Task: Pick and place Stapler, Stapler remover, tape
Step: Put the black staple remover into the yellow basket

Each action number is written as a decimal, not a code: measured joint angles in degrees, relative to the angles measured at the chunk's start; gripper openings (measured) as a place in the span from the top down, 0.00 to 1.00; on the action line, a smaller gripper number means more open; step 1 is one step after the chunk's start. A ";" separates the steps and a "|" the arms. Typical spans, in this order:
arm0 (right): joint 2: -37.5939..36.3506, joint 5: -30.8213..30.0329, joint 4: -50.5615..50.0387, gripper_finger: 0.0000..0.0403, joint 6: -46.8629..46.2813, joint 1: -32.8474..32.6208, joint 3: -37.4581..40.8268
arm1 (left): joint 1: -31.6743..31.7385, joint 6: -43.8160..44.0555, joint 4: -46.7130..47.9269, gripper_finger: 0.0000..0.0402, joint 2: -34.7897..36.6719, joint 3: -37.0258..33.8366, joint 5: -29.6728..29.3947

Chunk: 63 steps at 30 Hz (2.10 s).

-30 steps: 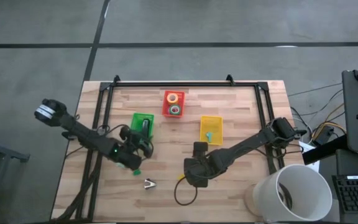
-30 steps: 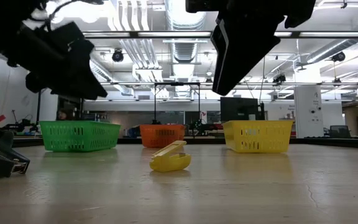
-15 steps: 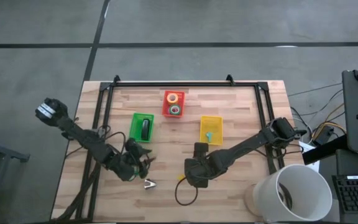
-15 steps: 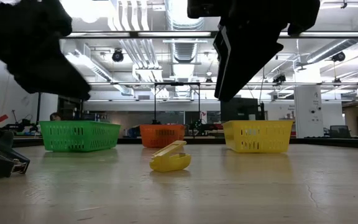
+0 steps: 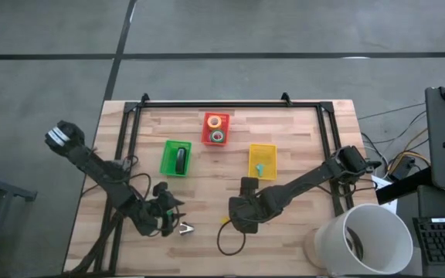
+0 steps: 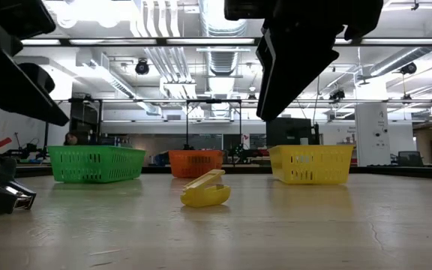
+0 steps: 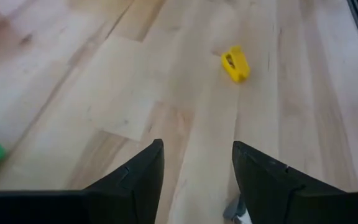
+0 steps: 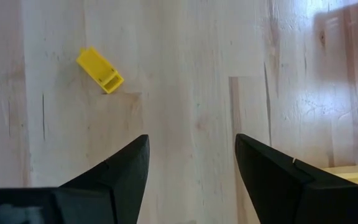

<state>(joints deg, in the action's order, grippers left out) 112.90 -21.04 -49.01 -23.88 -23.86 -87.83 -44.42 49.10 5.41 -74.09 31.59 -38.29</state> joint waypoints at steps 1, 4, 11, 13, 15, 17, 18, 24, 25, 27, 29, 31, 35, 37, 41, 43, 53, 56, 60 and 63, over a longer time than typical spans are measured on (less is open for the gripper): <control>0.00 0.00 0.10 0.43 -0.02 0.00 0.00 | 0.00 0.04 0.20 0.53 -0.10 0.00 0.54; 0.00 0.00 0.38 0.42 -0.13 -0.02 0.00 | 0.04 0.92 -0.03 0.53 -0.69 0.00 1.87; 0.00 0.00 0.46 0.42 -0.22 -0.57 0.00 | 0.04 2.55 -2.82 0.53 -4.26 0.00 4.98; 0.00 0.02 0.46 0.42 -0.20 -0.61 0.00 | 0.04 3.23 -3.90 0.54 -5.32 -0.02 5.82; 0.00 0.00 0.48 0.42 -0.22 -0.63 0.00 | 0.04 3.47 -5.77 0.54 -6.50 -0.02 6.16; 0.00 0.00 0.52 0.42 -0.42 -0.63 0.00 | 0.04 3.55 -7.31 0.54 -7.87 -0.02 7.40; 0.00 0.00 0.52 0.42 -0.69 -0.63 0.00 | 0.04 3.82 -7.59 0.54 -8.50 -0.02 7.99; 0.00 -0.02 0.55 0.43 -1.27 -0.66 0.14 | 0.07 5.58 -7.87 0.55 -11.09 -0.02 8.44; 0.00 -0.01 0.59 0.43 -1.25 -0.66 0.21 | 0.07 5.95 -7.90 0.55 -11.43 -0.02 8.43; 0.00 -0.02 0.70 0.44 -1.25 -0.66 0.34 | 0.07 6.50 -8.07 0.57 -11.87 -0.02 8.42; 0.00 -0.02 1.21 0.44 -1.26 -0.66 0.52 | 0.07 6.99 -8.39 0.59 -12.18 -0.02 8.37; 0.02 -0.02 1.38 0.44 -1.25 -0.66 0.66 | 0.07 7.15 -8.43 0.62 -12.21 -0.02 8.54; 0.04 -0.03 1.63 0.44 -1.25 -0.66 0.67 | 0.07 7.09 -8.44 0.73 -12.01 -0.02 9.08; 0.04 -0.04 1.66 0.44 -1.25 -0.66 0.74 | 0.07 6.88 -8.52 0.81 -11.97 0.00 9.69; 0.04 -0.04 1.92 0.44 -1.25 -0.66 0.99 | 0.07 6.72 -8.67 0.97 -11.85 0.04 10.78; 0.04 -0.04 2.29 0.44 -1.24 -0.66 1.26 | 0.07 6.49 -8.96 0.97 -11.83 0.04 10.21; 0.04 -0.03 9.65 0.44 0.69 -0.85 4.09 | 0.47 -12.16 -20.83 0.99 -11.91 0.18 -14.59; 0.04 -0.04 12.23 0.44 1.75 -1.05 4.11 | 0.96 -21.99 -28.03 0.99 -11.45 0.72 -21.54; 0.04 -0.01 14.66 0.44 5.22 -1.42 4.04 | 1.62 -39.08 -41.82 0.99 -10.79 1.41 -27.36; 0.04 0.02 15.83 0.44 7.50 -1.51 3.74 | 2.18 -52.99 -53.75 0.99 -10.08 2.01 -25.97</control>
<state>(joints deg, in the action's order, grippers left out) 112.95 -21.01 -33.19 -16.38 -25.37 -84.10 -42.24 -3.89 -48.34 -84.17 33.61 -64.26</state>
